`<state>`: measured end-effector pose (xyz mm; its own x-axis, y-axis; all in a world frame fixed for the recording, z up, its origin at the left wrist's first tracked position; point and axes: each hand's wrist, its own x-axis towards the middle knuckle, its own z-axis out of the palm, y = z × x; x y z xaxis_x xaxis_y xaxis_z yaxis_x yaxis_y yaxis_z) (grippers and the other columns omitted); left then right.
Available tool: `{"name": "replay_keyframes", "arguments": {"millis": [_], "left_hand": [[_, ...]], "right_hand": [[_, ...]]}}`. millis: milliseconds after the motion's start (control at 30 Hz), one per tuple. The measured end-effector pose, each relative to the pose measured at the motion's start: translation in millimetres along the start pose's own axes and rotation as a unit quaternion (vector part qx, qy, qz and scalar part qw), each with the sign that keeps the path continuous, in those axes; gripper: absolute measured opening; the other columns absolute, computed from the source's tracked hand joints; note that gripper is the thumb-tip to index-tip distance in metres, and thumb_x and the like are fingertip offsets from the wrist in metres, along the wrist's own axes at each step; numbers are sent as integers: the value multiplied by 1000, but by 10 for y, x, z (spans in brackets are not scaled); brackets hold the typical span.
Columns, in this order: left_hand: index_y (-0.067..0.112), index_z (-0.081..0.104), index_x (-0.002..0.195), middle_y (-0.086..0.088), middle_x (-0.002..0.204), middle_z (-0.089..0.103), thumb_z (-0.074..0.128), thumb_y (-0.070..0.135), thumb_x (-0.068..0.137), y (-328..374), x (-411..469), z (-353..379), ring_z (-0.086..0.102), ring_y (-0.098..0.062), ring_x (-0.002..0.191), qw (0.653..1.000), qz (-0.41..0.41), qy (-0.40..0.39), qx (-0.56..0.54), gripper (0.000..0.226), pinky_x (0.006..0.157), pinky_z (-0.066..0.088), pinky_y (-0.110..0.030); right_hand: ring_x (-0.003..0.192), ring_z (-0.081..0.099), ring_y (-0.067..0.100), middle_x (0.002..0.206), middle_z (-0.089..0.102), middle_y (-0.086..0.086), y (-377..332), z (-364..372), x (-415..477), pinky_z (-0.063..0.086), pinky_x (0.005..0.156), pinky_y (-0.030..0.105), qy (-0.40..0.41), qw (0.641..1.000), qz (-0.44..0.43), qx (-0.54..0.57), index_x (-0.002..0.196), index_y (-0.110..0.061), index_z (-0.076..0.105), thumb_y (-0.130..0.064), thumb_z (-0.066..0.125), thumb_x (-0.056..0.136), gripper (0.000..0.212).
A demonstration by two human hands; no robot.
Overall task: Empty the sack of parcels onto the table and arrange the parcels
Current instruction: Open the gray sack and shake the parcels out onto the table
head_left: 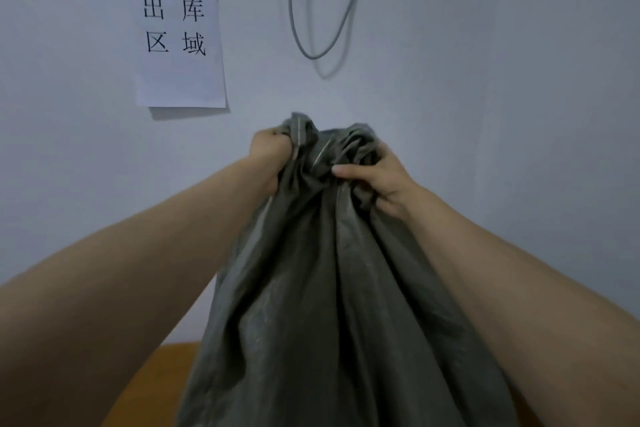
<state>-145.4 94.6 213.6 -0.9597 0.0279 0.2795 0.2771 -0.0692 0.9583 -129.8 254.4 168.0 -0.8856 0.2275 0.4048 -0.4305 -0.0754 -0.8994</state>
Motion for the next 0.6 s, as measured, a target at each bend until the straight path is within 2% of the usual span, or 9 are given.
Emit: {"name": "replay_keyframes", "arguments": {"millis": [67, 133, 200, 267, 333, 400, 433, 500, 600], "left_hand": [[2, 65, 97, -18, 101, 67, 49, 10, 95, -146, -42, 58, 65, -31, 88, 999, -21, -36, 27, 18, 85, 55, -47], [1, 63, 92, -18, 97, 65, 46, 8, 94, -192, -53, 113, 64, -30, 84, 996, -30, -56, 62, 19, 83, 56, -43], [2, 57, 82, -16, 86, 61, 41, 6, 94, -162, -98, 157, 59, -27, 76, 989, -32, -92, 112, 21, 70, 52, -36], [4, 54, 76, -13, 74, 57, 38, 4, 93, -131, -155, 161, 52, -23, 64, 973, -47, -160, 162, 24, 57, 43, -28], [7, 52, 67, -9, 63, 54, 38, -2, 88, -134, -189, 85, 46, -21, 60, 954, -49, -218, 201, 27, 54, 36, -25], [7, 60, 81, -7, 83, 58, 41, -6, 82, -113, -185, -66, 51, -19, 77, 946, -23, -231, 225, 23, 63, 39, -25], [11, 62, 107, -4, 106, 59, 44, -7, 82, -99, -170, -141, 52, -18, 97, 943, -6, -242, 230, 35, 77, 41, -25], [25, 27, 148, 6, 142, 37, 57, -4, 84, -152, -158, -281, 34, -15, 132, 920, 13, -300, 251, 76, 100, 28, -23], [40, -18, 147, 3, 158, -7, 84, 30, 67, -430, -218, -293, -4, -16, 146, 852, 21, -351, 388, 130, 116, 8, -31]], "right_hand": [[118, 58, 26, 134, 55, 14, 166, 51, 21, 49, 96, 50, -73, 995, 41, -49, 140, -17, 24, -20, 98, 32, 131], [120, 57, 19, 134, 54, 8, 282, 155, -1, 49, 98, 44, -75, 982, 37, -168, 145, -28, 9, -37, 98, 27, 148], [111, 62, 15, 123, 60, 4, 360, 220, -11, 53, 93, 39, -22, 971, 20, -236, 144, -23, 17, -52, 94, 22, 147], [98, 66, 14, 106, 69, -3, 405, 224, -13, 55, 89, 37, 26, 972, 4, -232, 131, -20, 45, -50, 91, 27, 117], [91, 69, 18, 96, 72, -2, 435, 222, -54, 56, 86, 40, 59, 981, 5, -183, 106, -21, 64, -34, 89, 37, 75], [89, 69, 24, 90, 72, 2, 452, 188, -100, 56, 86, 42, 107, 984, 25, -141, 86, -18, 68, -19, 83, 53, 36], [87, 69, 27, 88, 72, 5, 432, 142, -126, 56, 86, 43, 135, 982, 44, -122, 81, -18, 66, -14, 78, 61, 24], [82, 69, 30, 88, 71, 14, 375, 63, -167, 58, 81, 46, 163, 979, 93, -74, 81, -12, 66, -8, 72, 66, 17], [69, 68, 31, 85, 69, 22, 285, 70, -242, 59, 71, 42, 91, 986, 138, 25, 89, -3, 64, 3, 65, 71, 18]]}}
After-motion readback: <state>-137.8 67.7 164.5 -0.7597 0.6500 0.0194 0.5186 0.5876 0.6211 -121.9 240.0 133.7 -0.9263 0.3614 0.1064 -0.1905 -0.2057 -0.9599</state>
